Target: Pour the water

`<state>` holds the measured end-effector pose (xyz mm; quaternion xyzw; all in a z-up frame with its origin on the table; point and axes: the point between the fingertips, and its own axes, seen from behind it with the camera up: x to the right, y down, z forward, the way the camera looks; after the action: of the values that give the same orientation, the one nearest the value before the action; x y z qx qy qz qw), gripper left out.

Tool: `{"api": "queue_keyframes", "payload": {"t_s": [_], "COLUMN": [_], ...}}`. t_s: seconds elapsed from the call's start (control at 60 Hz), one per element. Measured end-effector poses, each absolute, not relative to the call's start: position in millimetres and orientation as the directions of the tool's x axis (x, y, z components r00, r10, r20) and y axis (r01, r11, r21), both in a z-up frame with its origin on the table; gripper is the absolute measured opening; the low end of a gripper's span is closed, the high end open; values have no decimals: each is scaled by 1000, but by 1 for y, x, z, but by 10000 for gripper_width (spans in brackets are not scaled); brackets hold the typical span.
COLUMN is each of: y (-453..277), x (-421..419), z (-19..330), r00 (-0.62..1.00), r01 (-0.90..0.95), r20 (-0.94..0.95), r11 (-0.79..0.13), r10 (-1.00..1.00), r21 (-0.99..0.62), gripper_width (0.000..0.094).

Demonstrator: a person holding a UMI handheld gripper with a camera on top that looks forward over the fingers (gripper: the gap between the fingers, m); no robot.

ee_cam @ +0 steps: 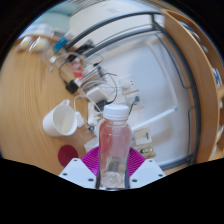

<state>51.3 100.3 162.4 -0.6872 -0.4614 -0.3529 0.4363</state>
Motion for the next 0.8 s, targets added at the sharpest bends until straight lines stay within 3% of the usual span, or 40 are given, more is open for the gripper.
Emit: {"api": "queue_keyframes", "payload": {"t_s": [0.133, 0.267, 0.4, 0.8], "y": [94, 98, 107, 119], "x": [43, 43, 50, 54], "z": [159, 147, 128, 93], "r00": [731, 935, 983, 992], "r01": [682, 340, 145, 88], "r20": [626, 288, 105, 70], "r11": [-258, -295, -283, -179], "r10": [272, 208, 153, 102], "r21": [-685, -893, -948, -980], "gripper_width": [331, 330, 330, 353]}}
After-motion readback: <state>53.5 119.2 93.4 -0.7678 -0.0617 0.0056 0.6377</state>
